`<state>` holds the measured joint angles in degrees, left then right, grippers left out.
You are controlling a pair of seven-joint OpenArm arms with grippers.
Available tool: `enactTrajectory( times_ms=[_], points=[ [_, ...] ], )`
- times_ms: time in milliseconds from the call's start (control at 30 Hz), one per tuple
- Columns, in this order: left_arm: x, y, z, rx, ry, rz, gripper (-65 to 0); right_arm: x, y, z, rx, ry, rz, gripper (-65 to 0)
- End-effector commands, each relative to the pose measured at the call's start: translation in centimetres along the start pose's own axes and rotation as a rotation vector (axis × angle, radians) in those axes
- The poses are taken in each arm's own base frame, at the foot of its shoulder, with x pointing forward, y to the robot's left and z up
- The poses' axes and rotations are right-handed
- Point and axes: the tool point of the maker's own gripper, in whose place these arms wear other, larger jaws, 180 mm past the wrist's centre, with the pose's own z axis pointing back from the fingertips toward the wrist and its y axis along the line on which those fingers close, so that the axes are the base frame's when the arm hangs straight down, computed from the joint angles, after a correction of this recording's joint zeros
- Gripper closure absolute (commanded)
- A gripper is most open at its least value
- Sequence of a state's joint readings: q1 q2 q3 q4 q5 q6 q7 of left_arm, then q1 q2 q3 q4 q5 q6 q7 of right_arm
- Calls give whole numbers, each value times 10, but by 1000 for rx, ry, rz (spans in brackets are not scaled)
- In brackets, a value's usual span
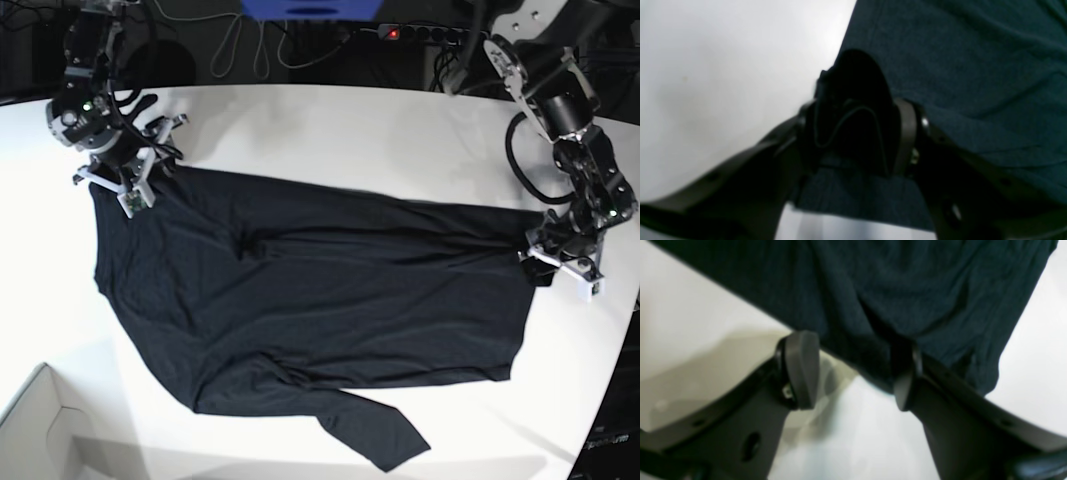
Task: Layout the t-shirt on the table in an organized manner, then fold the t-shirt properly
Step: 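Pull the held collar edge with the right gripper back toward its corner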
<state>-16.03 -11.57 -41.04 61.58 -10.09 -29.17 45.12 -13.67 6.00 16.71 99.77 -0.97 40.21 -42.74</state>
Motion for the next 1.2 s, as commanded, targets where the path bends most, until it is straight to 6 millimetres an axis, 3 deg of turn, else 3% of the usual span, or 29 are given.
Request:
enactTrajectory(
  times_ms=[0,267,367,900,1167],
  points=[
    [26,1,4,-3,-65,-10,-290,10,-5,1,-7,-35,-2,-335],
    [25,2,5,1,-63,-11,-291,6,-5,-2,-2,-25,-7,-152],
    [24,3,5,2,-62,-12,-291,7,-6,-1,-4,-28,-5,-110],
    [26,4,6,4,-64,-14,-291,39,-21,7,-53,-100,23,-17],
    [27,4,6,3,-67,-14,-292,49,-40,4,-76,-105,50,-19]
  ],
)
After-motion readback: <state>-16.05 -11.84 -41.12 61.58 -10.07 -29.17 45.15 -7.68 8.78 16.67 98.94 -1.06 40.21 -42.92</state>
